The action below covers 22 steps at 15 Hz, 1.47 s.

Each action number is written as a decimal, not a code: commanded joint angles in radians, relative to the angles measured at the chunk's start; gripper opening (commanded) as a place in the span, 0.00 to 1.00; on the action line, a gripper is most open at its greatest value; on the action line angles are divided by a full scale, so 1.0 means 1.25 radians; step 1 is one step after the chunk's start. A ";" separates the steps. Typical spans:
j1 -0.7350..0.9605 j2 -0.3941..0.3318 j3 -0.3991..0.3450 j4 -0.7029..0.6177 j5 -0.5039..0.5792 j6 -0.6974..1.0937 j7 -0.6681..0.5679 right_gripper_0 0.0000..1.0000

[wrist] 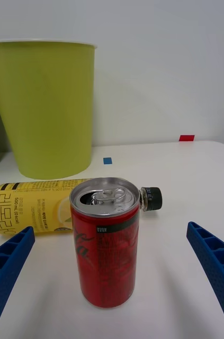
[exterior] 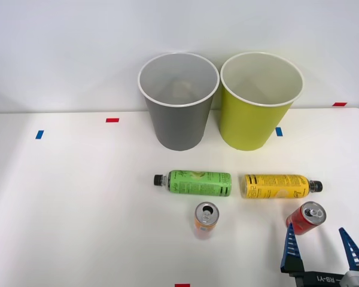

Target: Put cans in the gray bin, plastic bottles in the light green bin

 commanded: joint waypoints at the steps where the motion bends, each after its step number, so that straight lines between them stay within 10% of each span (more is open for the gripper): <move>1: -0.022 0.003 -0.001 0.029 -0.002 -0.003 0.010 1.00; 15: -0.151 0.010 -0.017 0.132 -0.020 -0.028 0.031 1.00; 17: -0.151 0.010 -0.016 0.132 -0.018 -0.028 0.035 0.29; 18: -0.151 0.010 -0.016 0.132 -0.018 -0.026 0.037 0.11; 22: -0.152 0.014 -0.015 0.132 -0.010 -0.026 0.040 0.01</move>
